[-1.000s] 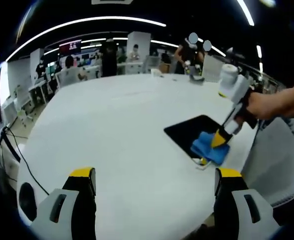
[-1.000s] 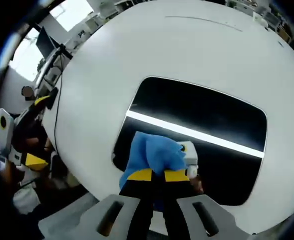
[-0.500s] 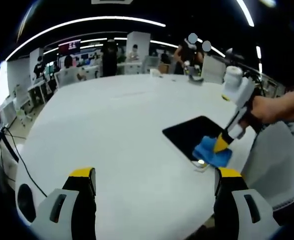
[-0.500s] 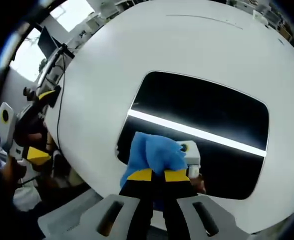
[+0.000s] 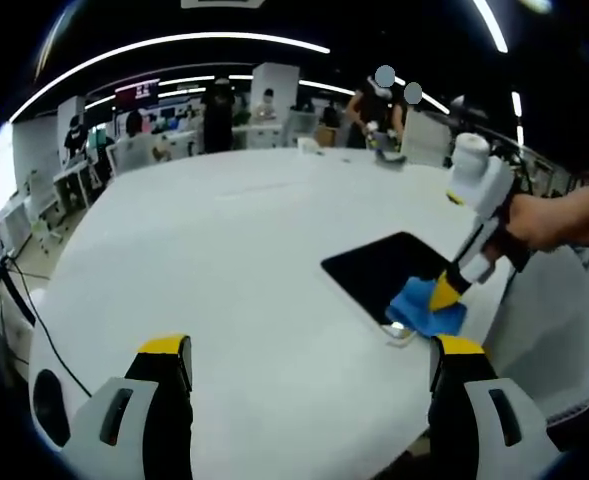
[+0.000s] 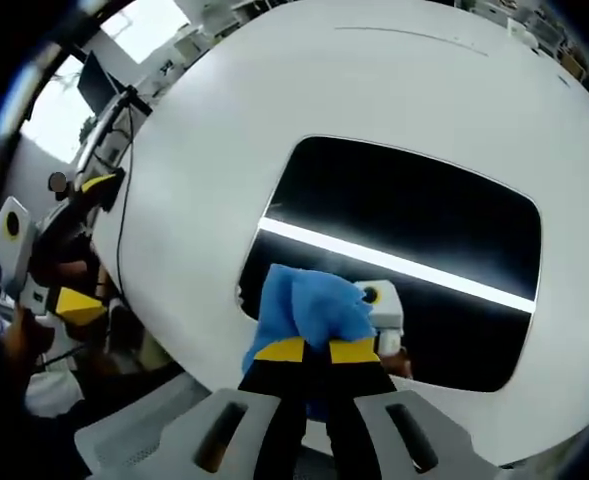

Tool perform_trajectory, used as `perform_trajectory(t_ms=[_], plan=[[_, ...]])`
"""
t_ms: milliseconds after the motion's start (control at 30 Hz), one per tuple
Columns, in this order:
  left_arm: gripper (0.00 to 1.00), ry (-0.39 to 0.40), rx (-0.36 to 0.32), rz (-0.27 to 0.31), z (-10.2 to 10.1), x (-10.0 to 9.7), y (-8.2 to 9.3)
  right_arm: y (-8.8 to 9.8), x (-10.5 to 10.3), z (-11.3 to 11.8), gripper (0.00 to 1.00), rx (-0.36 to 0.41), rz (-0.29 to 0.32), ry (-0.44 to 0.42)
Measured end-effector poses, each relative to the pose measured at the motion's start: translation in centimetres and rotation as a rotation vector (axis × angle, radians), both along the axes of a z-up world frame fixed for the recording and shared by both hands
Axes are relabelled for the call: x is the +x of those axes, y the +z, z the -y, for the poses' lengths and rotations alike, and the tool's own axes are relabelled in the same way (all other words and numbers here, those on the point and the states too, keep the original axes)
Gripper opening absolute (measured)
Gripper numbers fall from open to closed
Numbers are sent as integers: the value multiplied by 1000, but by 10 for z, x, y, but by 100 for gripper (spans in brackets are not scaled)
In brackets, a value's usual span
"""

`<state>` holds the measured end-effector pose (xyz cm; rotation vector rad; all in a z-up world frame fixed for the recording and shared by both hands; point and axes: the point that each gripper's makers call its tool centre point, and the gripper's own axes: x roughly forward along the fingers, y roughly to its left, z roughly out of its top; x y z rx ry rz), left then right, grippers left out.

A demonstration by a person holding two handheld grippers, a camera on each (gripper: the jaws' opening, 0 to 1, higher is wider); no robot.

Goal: Wipe the mirror surface with the cleaning cloth until all visible marks leave the cleaned area.

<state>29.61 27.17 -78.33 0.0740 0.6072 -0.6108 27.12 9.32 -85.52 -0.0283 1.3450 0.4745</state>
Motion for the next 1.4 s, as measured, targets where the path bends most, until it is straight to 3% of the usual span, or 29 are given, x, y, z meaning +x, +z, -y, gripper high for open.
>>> perform_trajectory(t_ms=[1400], plan=[[100, 22, 1, -2, 2, -4, 1, -4, -1, 13, 0, 43, -33, -10]])
